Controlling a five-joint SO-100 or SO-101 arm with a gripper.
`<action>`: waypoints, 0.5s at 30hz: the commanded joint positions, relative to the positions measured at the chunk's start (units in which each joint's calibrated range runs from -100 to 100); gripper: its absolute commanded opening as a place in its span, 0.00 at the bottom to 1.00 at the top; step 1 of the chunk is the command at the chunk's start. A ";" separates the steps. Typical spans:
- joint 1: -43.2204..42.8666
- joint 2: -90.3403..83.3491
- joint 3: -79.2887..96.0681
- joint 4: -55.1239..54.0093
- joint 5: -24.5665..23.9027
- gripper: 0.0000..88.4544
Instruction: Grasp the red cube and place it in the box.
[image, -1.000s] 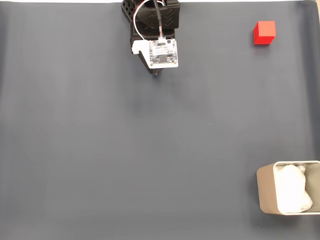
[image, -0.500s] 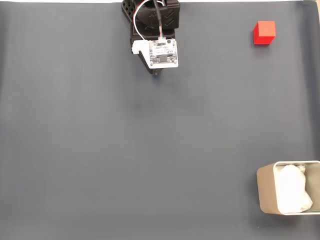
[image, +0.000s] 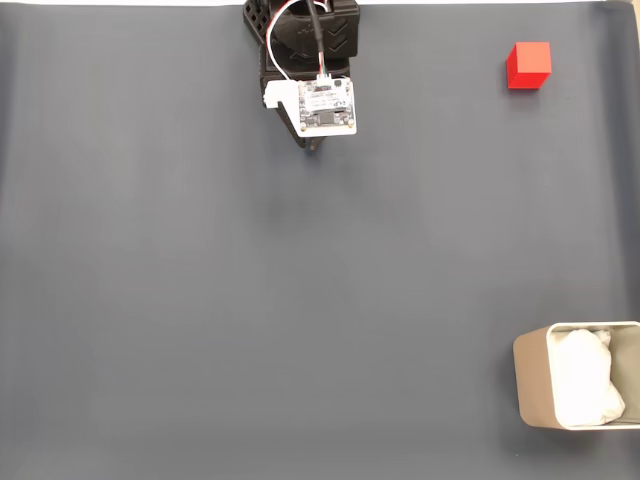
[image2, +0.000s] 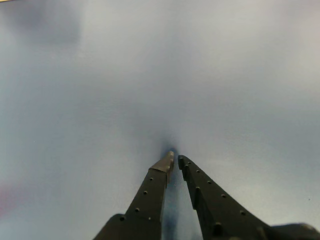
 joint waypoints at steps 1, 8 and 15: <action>0.38 0.00 0.45 1.12 -0.29 0.00; 0.31 1.82 -4.29 -10.11 -3.17 0.00; 0.10 9.53 -27.20 -20.85 -3.08 0.00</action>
